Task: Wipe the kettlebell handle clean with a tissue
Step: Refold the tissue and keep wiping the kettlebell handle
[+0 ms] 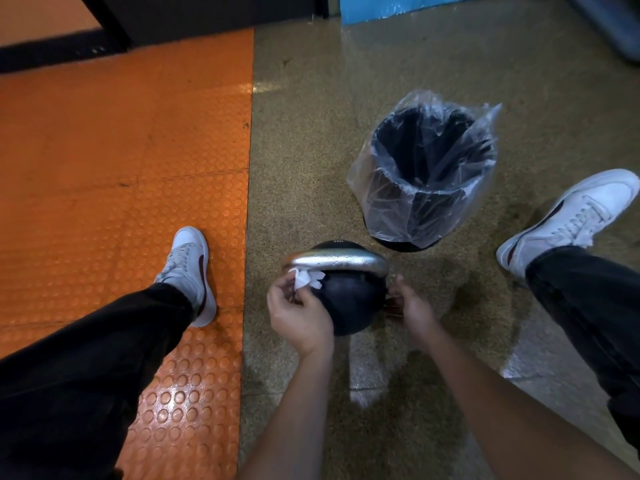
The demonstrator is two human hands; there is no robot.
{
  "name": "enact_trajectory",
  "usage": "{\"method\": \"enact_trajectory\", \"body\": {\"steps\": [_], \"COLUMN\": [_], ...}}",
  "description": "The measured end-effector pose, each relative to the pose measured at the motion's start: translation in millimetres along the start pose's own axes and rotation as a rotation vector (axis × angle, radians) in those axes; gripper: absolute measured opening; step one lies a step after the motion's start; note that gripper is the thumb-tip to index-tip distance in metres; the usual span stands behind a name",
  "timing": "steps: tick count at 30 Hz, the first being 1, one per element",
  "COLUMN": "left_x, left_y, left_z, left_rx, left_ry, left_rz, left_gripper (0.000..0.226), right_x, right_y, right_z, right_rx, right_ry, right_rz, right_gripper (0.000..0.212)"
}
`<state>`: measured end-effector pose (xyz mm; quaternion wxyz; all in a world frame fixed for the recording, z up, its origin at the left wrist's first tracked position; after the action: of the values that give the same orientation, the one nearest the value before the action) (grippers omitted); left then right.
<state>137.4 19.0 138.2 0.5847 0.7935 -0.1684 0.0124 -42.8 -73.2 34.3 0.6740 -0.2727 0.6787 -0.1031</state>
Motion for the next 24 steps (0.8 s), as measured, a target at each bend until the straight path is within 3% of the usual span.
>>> {"method": "enact_trajectory", "body": {"steps": [5, 10, 12, 15, 19, 24], "left_x": [-6.5, -2.6, -2.2, -7.9, -1.6, -5.6], "left_y": [8.8, -6.2, 2.5, 5.9, -10.1, 7.2], "left_z": [2.9, 0.1, 1.0, 2.6, -0.2, 1.3], "left_rx": [-0.009, -0.018, -0.02, -0.017, -0.022, 0.003], "left_ry": [-0.069, -0.004, -0.022, -0.077, -0.029, -0.112], "left_rz": [0.206, 0.058, 0.158, 0.224, 0.079, 0.284], "left_gripper": [0.013, 0.016, 0.01, 0.013, 0.018, 0.011], "right_x": [-12.0, 4.3, 2.6, -6.4, -5.0, 1.7], "right_y": [-9.3, 2.2, -0.6, -6.4, -2.6, -4.0], "right_z": [2.6, -2.0, -1.1, 2.7, 1.3, 1.1], "right_rx": [0.02, -0.016, -0.003, 0.018, -0.01, 0.031], "right_ry": [0.004, -0.006, -0.009, -0.008, -0.024, 0.0], "right_rz": [0.019, 0.007, 0.03, 0.027, 0.006, 0.035], "right_gripper": [0.055, 0.082, 0.078, 0.055, 0.062, 0.069]}}
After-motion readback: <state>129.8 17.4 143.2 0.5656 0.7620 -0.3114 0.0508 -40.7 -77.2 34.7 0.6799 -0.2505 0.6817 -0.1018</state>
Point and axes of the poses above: each hand's wrist, its own x-axis towards the middle knuckle, its own z-axis out of the palm, y = z × x, the point moved 3 cm from there along x, towards the middle knuckle, and after that the axes turned 11 degrees about z, right-handed, at the moved point
